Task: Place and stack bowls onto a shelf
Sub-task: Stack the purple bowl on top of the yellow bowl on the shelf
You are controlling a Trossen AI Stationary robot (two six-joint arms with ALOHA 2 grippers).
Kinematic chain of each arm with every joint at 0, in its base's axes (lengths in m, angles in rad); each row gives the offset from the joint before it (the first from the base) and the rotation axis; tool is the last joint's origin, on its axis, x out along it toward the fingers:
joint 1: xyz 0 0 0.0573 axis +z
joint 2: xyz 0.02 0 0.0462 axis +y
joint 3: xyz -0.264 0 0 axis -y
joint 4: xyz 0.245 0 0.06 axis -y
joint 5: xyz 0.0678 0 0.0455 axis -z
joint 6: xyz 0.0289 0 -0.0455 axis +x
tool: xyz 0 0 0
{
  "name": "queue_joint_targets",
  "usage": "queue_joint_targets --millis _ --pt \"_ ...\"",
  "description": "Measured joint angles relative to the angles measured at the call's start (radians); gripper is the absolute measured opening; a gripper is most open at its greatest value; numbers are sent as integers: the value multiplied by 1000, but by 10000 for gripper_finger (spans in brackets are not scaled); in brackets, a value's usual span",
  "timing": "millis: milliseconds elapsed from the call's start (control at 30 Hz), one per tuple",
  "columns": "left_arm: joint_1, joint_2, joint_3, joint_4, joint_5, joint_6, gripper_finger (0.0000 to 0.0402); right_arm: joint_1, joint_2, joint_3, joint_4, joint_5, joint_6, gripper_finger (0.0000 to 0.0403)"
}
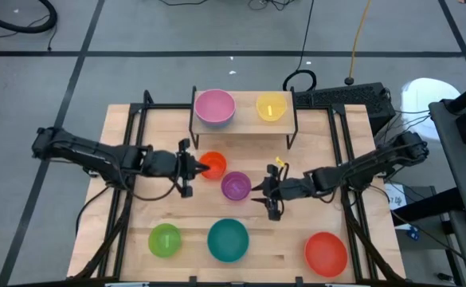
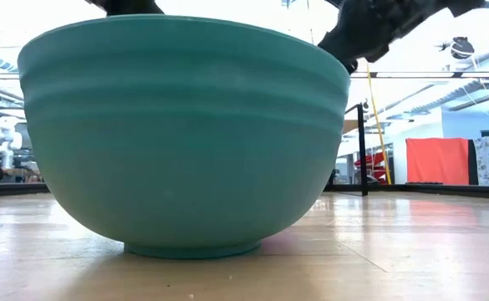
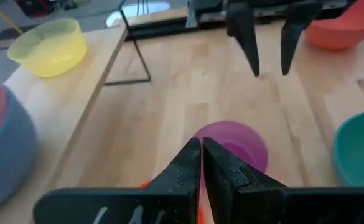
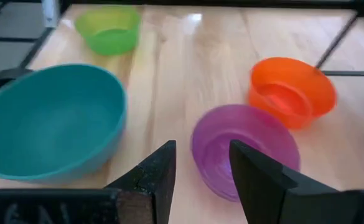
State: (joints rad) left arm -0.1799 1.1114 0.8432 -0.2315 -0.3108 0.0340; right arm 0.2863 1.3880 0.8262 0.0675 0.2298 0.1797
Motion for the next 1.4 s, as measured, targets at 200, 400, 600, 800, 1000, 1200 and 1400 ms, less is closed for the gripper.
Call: queue_joint_targets --millis 200,400,600,800,1000,1200,1400 --pt "-38 1 -96 76 2 -166 21 -55 57 143 -141 -106 -28 141" --pt "-51 1 -157 137 34 -280 21 -82 220 325 -286 -183 -90 141" --pt "-111 1 -254 322 48 -292 21 -100 359 445 -369 -261 -140 141" --pt "-172 1 -337 477 42 -263 21 -105 433 466 -433 -286 -148 141" --pt "-201 1 -364 497 22 -264 21 -105 444 453 -450 -282 -173 141" --pt "-202 1 -365 499 21 -250 21 -109 445 415 -433 -205 -215 141" --pt "-202 1 -365 499 21 -248 21 -127 444 379 -401 -205 -264 127"
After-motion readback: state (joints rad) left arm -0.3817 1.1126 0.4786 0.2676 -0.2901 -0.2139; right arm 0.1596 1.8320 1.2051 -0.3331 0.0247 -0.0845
